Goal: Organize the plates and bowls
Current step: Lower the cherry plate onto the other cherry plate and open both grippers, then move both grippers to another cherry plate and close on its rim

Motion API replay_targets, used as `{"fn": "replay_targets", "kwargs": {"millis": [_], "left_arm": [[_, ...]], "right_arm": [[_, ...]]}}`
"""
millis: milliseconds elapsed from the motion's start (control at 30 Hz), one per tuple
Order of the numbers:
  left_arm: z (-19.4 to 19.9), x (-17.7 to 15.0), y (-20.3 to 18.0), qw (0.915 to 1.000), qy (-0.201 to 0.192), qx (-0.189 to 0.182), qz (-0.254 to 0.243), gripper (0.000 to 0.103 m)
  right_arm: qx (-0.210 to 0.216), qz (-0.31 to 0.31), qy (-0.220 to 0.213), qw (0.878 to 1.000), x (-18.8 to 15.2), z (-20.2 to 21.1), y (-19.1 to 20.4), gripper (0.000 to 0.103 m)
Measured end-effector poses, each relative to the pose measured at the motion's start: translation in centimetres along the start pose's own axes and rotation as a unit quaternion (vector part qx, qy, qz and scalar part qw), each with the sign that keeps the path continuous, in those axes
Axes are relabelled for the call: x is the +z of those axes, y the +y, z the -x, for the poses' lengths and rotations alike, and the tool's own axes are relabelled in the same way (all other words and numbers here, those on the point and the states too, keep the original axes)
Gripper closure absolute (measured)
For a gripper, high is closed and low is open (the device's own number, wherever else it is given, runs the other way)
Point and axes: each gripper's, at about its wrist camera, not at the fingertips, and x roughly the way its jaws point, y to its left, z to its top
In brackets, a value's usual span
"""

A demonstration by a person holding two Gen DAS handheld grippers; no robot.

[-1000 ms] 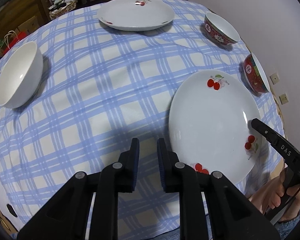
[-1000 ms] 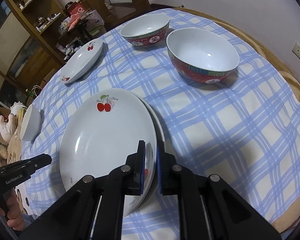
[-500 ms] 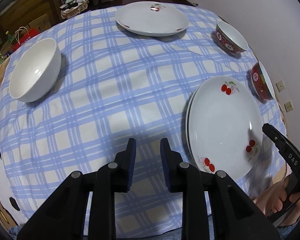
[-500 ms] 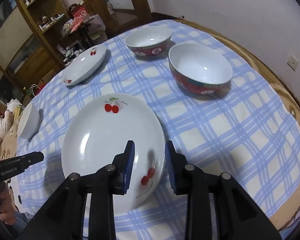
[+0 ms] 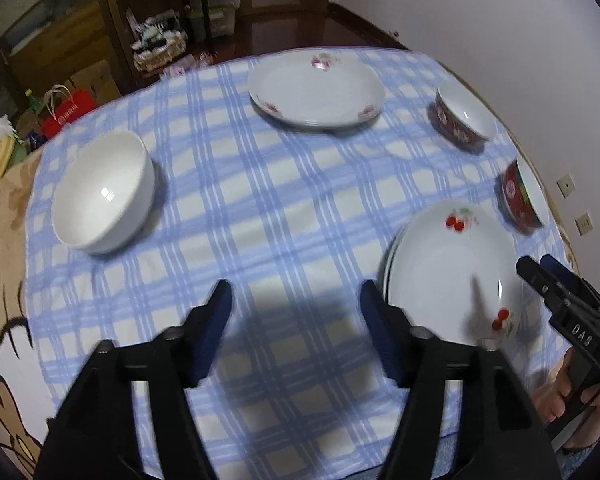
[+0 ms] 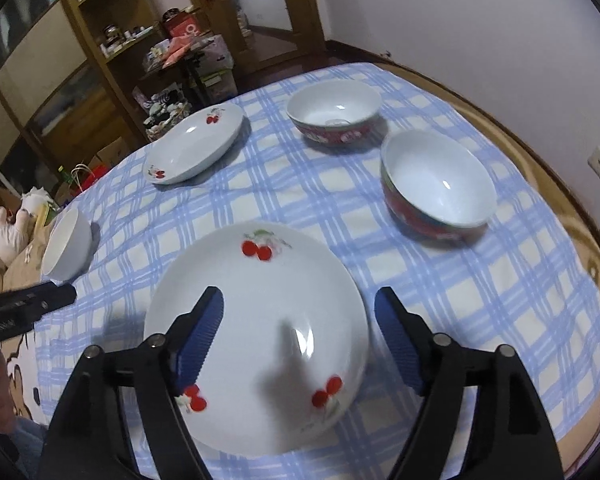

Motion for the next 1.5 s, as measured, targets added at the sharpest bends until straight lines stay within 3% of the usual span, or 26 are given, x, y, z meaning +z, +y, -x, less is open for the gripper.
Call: {"fn": "replay_targets", "kwargs": {"millis": [67, 133, 267, 533, 767, 1000, 1200, 1367, 1500], "left_arm": [[0.3, 0.9, 0.2, 1.0, -0.003, 0.007, 0.001, 0.017], [0.5, 1.6, 0.2, 0.9999, -0.002, 0.014, -0.007, 0.015], [0.5, 3.2, 0.5, 0.9994, 0.0, 0.032, -0.012, 0.015], [-0.4, 8.4, 1.9, 0.9997, 0.002, 0.026, 0.0, 0.015], [-2.8, 12.9, 1.8, 0.9986, 0.017, 0.04, -0.031, 0.015], [-5.8, 16.5, 2.7, 0.9982, 0.003, 0.059, -0.005, 0.015], [-8.8, 18.6, 3.9, 0.9978, 0.004, 0.065, 0.016, 0.015], [-11.5, 19.3, 4.5, 0.9971, 0.027, 0.069, 0.018, 0.015], [-12.8, 19.6, 4.6, 0.9968, 0.027, 0.072, 0.021, 0.015]], "right_arm": [[0.01, 0.001, -0.002, 1.0, 0.7, -0.2, 0.3, 0.008], [0.029, 0.002, 0.002, 1.0, 1.8, -0.4, 0.6, 0.008], [0.049, 0.004, 0.0, 0.999, 4.0, -0.9, 1.3, 0.008], [0.084, 0.029, 0.013, 0.996, 9.4, -3.5, 3.3, 0.008], [0.086, 0.072, -0.006, 0.994, 15.6, -5.2, 5.5, 0.008], [0.071, 0.105, -0.022, 0.992, 20.8, -6.7, 6.7, 0.008], [0.06, 0.136, -0.015, 0.989, 22.3, -9.6, 8.1, 0.018], [0.07, 0.117, 0.01, 0.991, 21.9, -13.2, 7.8, 0.036], [0.08, 0.11, 0.036, 0.99, 21.5, -15.8, 7.7, 0.039]]}}
